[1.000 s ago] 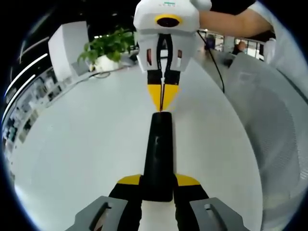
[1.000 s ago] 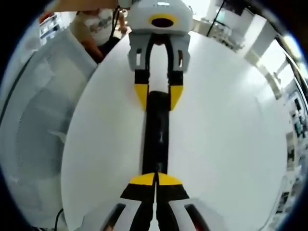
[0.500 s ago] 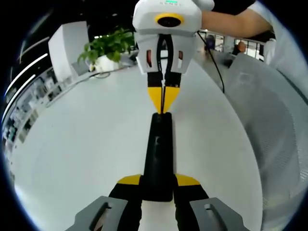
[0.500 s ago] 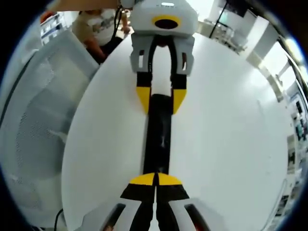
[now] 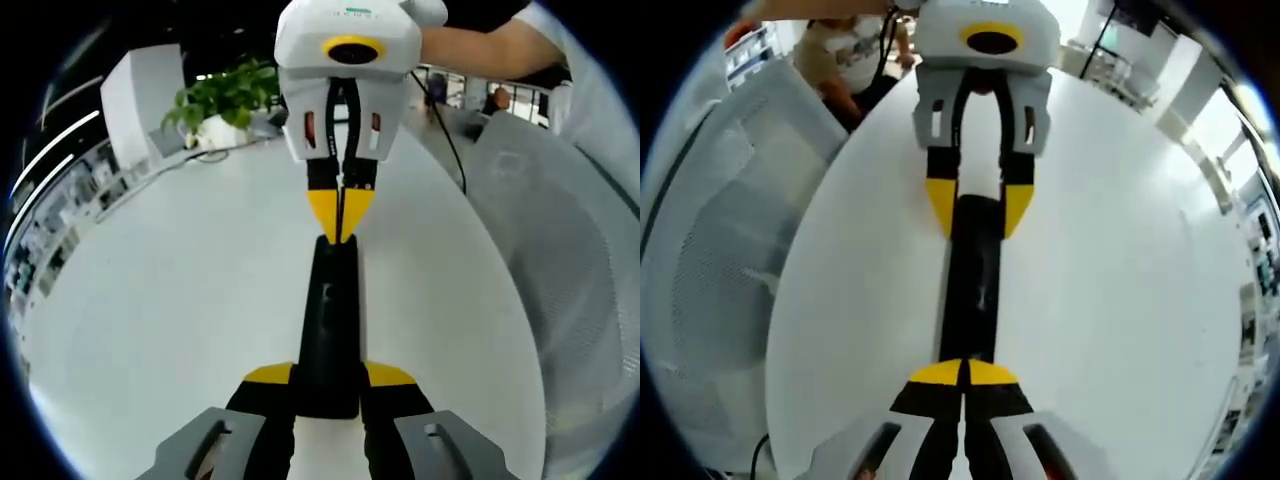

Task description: Press the specified remote control buttons in sequence, fully releasing each button before pressing the next.

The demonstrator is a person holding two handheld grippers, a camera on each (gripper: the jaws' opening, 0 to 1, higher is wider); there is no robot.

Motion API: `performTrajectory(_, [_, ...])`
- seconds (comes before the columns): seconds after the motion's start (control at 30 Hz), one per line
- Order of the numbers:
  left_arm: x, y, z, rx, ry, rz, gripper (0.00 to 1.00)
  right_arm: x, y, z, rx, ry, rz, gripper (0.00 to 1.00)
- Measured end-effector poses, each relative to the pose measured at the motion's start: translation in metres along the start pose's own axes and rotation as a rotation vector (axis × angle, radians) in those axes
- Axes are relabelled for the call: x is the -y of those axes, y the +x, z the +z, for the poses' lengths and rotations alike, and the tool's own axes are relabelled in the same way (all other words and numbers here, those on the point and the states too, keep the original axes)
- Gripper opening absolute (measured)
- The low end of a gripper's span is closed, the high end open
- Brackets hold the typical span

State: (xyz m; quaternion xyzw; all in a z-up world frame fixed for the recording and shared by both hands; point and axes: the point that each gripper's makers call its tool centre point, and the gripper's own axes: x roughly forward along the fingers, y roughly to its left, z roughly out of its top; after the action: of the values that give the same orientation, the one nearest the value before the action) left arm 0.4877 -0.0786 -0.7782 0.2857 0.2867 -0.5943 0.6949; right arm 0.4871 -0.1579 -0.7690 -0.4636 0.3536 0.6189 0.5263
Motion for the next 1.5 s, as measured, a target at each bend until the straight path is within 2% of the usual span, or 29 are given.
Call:
performTrajectory(0.43, [0.0000,-0.0004,0.0004,0.004,0.001,0.000,0.24,-0.0010,0.0021,-0.0006,0.001,0.001,0.009,0.00])
performTrajectory(0.8, [0.0002,-0.0005,0.0008,0.010,-0.001,-0.001,0.24,-0.0015,0.0039,-0.0005,-0.041,-0.031,0.009,0.00])
performTrajectory(1.07, [0.0005,-0.0007,0.0009,0.007,0.000,-0.002,0.24,-0.0007,0.0039,-0.0010,-0.036,0.001,0.020,0.00])
performTrajectory(1.3, [0.0000,-0.0007,0.0006,0.008,0.001,-0.004,0.24,-0.0008,0.0043,-0.0009,-0.071,-0.030,0.017,0.00])
performTrajectory(1.5, [0.0000,-0.0008,0.0008,0.008,0.000,-0.003,0.24,-0.0003,0.0034,-0.0019,-0.041,-0.005,0.020,0.00])
